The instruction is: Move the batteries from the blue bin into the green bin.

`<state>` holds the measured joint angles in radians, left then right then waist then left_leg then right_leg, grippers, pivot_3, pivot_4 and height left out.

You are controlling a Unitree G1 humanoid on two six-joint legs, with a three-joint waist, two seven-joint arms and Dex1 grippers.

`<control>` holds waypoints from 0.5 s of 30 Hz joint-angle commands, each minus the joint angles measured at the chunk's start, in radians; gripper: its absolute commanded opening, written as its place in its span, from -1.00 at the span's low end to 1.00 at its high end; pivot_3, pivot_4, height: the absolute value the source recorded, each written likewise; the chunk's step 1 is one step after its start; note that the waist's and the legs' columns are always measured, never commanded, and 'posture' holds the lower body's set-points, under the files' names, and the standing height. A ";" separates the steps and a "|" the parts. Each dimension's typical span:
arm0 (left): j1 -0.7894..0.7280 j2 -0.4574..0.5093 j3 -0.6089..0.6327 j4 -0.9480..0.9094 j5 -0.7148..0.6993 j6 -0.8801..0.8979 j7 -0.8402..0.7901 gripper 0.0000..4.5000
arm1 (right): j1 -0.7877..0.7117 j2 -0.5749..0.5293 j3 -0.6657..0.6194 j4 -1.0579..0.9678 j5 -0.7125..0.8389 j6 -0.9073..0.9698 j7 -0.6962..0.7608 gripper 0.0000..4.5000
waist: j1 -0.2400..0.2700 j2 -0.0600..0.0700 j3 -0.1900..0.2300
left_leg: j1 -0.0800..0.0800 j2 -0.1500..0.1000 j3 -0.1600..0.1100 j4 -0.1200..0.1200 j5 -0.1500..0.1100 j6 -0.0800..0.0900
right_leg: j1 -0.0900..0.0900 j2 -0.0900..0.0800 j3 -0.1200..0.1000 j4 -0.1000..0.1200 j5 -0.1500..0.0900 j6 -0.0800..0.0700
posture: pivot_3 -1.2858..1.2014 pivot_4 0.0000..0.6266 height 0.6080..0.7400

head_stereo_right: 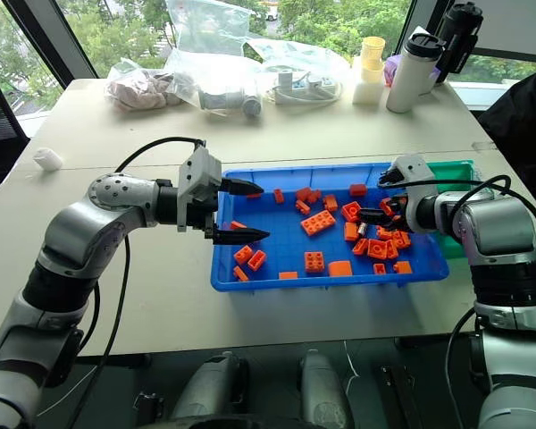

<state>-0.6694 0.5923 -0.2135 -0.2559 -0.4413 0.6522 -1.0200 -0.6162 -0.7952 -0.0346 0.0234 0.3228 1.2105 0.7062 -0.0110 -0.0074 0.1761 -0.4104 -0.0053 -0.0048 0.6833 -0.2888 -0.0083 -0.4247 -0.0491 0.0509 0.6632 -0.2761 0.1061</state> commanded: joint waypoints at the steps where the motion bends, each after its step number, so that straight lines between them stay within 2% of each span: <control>1: 0.001 0.009 0.007 -0.032 0.012 -0.005 0.011 1.00 | 0.000 -0.008 0.009 -0.026 0.003 0.017 -0.015 0.89 | 0.000 0.000 0.000 | 0.000 0.000 0.000 0.000 0.000 0.000 | 0.000 0.000 0.000 0.000 0.000 0.000 | 0.03 -0.52 1.00; 13: -0.004 -0.007 -0.011 -0.019 0.033 -0.019 0.018 1.00 | 0.035 0.009 0.104 -0.050 -0.026 0.003 -0.057 0.89 | -0.002 -0.001 0.000 | 0.000 0.000 0.000 0.000 0.000 0.000 | 0.000 0.001 0.000 0.000 0.000 0.000 | 0.03 -0.52 1.00; 14: -0.005 -0.008 -0.012 -0.018 0.034 -0.021 0.019 1.00 | 0.037 0.015 0.108 -0.050 -0.027 0.000 -0.063 0.66 | -0.002 -0.001 -0.001 | 0.000 0.000 0.000 0.000 0.000 0.000 | 0.000 0.001 0.000 0.000 0.000 0.000 | 0.03 -0.52 1.00; 15: -0.004 -0.009 -0.011 -0.020 0.035 -0.020 0.020 1.00 | 0.040 0.012 0.118 -0.055 -0.028 -0.002 -0.062 0.53 | -0.003 -0.001 -0.001 | 0.000 0.001 0.000 0.000 0.000 0.000 | 0.000 0.001 0.000 0.000 0.000 0.000 | 0.03 -0.52 1.00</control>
<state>-0.6672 0.5842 -0.2232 -0.2574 -0.4129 0.6469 -1.0006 -0.5951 -0.7891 0.0452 -0.0302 0.3164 1.2008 0.6598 -0.0135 -0.0085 0.1754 -0.4099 -0.0046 -0.0050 0.6832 -0.2888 -0.0083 -0.4246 -0.0482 0.0508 0.6634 -0.2761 0.1061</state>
